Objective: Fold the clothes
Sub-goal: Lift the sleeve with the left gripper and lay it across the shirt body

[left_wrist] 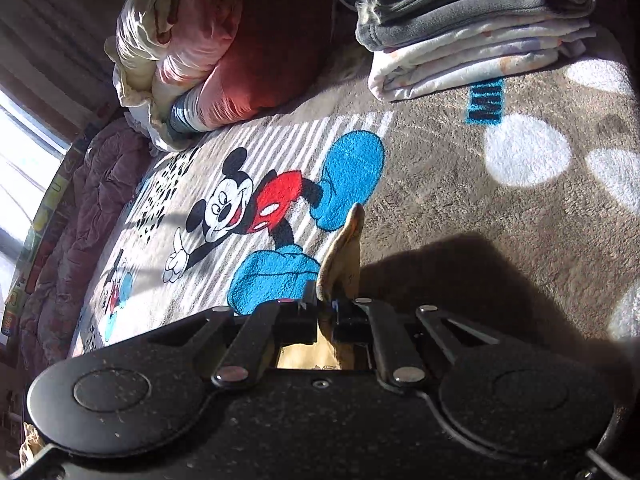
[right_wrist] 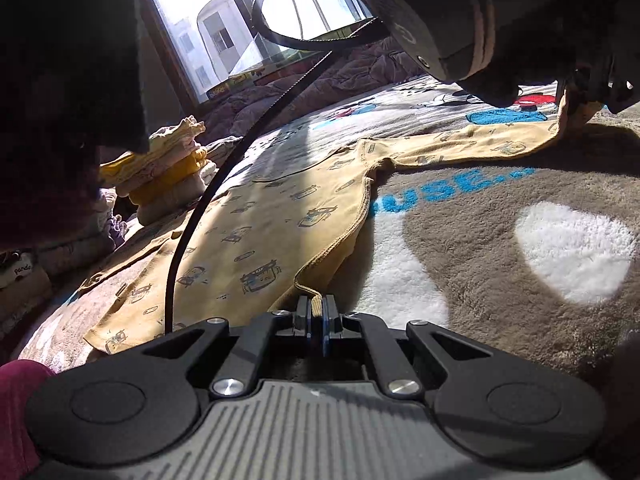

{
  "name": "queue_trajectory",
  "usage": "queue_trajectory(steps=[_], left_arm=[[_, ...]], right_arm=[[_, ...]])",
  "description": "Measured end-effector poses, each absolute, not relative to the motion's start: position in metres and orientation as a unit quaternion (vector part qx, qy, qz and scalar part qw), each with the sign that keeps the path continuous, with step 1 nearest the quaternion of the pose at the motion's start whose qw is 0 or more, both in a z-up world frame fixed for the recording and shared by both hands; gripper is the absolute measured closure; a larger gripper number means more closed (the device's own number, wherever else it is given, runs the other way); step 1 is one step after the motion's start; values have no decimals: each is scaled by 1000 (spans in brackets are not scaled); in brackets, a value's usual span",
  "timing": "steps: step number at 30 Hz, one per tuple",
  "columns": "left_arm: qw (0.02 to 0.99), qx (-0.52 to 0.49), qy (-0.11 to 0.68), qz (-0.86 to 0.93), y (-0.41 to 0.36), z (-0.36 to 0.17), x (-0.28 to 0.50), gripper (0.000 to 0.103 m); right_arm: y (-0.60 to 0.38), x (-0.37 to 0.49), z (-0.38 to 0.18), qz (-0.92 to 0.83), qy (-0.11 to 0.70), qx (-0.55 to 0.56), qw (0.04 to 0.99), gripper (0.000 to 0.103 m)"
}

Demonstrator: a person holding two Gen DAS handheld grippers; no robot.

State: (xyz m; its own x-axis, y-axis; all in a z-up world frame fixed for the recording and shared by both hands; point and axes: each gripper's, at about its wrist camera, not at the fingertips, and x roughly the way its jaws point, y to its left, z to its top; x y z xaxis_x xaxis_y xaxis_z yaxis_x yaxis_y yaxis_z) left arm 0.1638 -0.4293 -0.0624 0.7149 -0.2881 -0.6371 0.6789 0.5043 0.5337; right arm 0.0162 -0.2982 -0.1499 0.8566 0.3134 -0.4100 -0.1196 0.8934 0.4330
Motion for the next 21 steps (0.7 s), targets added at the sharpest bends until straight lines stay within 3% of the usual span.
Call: queue_trajectory(steps=[8, 13, 21], left_arm=[[936, 122, 245, -221, -280, 35, 217, 98], [953, 31, 251, -168, -195, 42, 234, 98], [961, -54, 255, -92, -81, 10, 227, 98]], right_arm=[[-309, 9, -136, 111, 213, 221, 945, 96], [-306, 7, -125, 123, 193, 212, 950, 96], [-290, 8, -116, 144, 189, 178, 955, 96]])
